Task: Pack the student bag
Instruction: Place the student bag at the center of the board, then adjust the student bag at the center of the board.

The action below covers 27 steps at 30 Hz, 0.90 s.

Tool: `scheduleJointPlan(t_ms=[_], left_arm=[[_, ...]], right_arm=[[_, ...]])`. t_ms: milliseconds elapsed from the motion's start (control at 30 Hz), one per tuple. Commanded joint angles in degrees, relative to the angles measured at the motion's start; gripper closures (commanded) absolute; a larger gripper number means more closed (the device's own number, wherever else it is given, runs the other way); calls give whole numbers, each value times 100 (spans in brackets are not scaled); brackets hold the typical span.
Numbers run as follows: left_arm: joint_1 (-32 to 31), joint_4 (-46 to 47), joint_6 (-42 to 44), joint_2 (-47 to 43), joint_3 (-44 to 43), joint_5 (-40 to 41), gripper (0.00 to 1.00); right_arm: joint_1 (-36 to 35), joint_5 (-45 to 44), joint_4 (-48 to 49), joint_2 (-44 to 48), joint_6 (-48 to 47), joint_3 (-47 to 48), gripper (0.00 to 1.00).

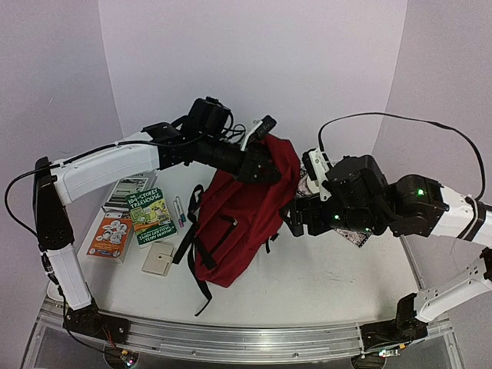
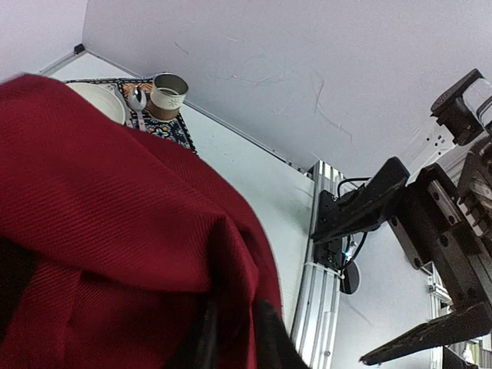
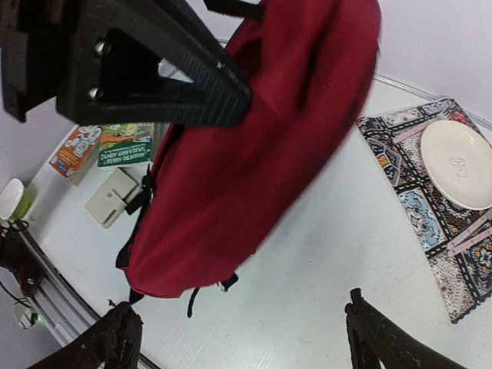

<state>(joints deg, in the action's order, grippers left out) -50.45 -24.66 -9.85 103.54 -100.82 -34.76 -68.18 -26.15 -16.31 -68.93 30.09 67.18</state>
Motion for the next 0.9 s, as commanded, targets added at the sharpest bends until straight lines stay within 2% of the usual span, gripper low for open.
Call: scheduleJointPlan(t_ms=[0, 133, 200, 400, 600, 867], left_arm=[[-234, 58, -46, 36, -152, 9, 70], [-264, 118, -267, 10, -168, -6, 54], [-264, 141, -327, -135, -4, 276, 49], [-139, 176, -552, -851, 1218, 1408, 31], [340, 204, -1144, -1562, 2829, 2002, 25], [392, 207, -1737, -2651, 4325, 2306, 22]], right_arm=[[-20, -751, -447, 372, 207, -118, 4], [-20, -948, -660, 572, 319, -254, 2], [-20, -962, -772, 567, 334, -295, 2], [-5, -911, -1053, 189, 306, -259, 2], [440, -356, -1092, -483, 177, -253, 2], [1048, 752, -489, -1146, 3, -587, 2]])
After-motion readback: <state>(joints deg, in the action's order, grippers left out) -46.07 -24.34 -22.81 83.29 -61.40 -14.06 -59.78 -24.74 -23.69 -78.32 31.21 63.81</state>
